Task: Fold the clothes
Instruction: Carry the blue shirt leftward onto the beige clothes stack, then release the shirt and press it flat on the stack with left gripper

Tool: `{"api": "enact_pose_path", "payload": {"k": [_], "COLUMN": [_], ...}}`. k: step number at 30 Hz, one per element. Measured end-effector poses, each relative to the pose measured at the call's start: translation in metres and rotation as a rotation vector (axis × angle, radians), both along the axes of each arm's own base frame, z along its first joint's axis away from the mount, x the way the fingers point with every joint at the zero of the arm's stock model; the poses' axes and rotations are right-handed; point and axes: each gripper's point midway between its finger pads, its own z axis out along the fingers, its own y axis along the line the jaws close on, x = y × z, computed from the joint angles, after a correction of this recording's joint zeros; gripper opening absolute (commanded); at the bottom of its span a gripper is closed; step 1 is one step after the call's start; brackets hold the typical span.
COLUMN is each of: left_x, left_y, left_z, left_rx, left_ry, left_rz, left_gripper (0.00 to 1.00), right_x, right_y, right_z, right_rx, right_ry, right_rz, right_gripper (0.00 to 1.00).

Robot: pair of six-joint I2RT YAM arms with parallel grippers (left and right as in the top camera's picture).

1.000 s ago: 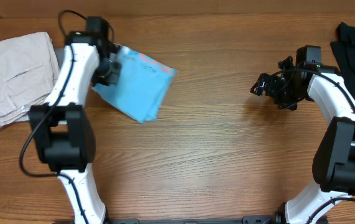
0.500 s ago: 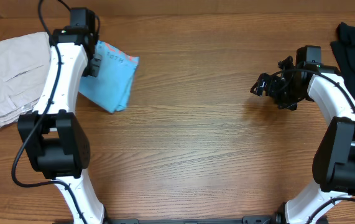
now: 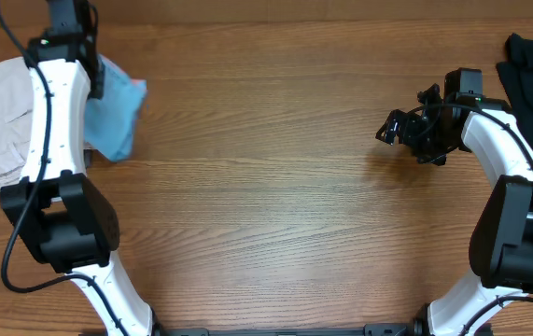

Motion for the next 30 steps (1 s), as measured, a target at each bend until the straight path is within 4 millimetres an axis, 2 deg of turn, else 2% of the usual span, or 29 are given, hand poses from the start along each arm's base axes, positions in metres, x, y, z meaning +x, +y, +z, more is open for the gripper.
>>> {"api": "enact_pose_path", "payload": {"k": [6, 9, 20, 24, 26, 29, 30], "left_x": [0.008, 0.005, -0.038, -0.053, -0.060, -0.068, -0.071], "left_y": [0.017, 0.032, 0.122, 0.148, 0.159, 0.168, 0.171], "left_z": [0.034, 0.040, 0.031, 0.027, 0.023, 0.011, 0.003], "left_rx": [0.018, 0.019, -0.123, -0.186, -0.225, -0.265, -0.278], "left_ry": [-0.098, -0.121, -0.175, -0.209, -0.230, -0.239, -0.242], "left_rz": [0.034, 0.071, 0.230, 0.268, 0.284, 0.309, 0.329], "left_gripper": [0.06, 0.08, 0.16, 0.33, 0.52, 0.91, 0.91], "right_x": [0.000, 0.000, 0.000, 0.000, 0.000, 0.000, 0.000], "right_y": [0.000, 0.000, 0.000, 0.000, 0.000, 0.000, 0.000], "right_z": [0.000, 0.000, 0.000, 0.000, 0.000, 0.000, 0.000], "right_rx": [0.000, 0.000, 0.000, 0.000, 0.000, 0.000, 0.000], "right_ry": [0.000, 0.000, 0.000, 0.000, 0.000, 0.000, 0.000], "right_rz": [0.000, 0.000, 0.000, 0.000, 0.000, 0.000, 0.000], "right_gripper": [1.00, 1.00, 1.00, 1.00, 1.00, 1.00, 1.00]}}
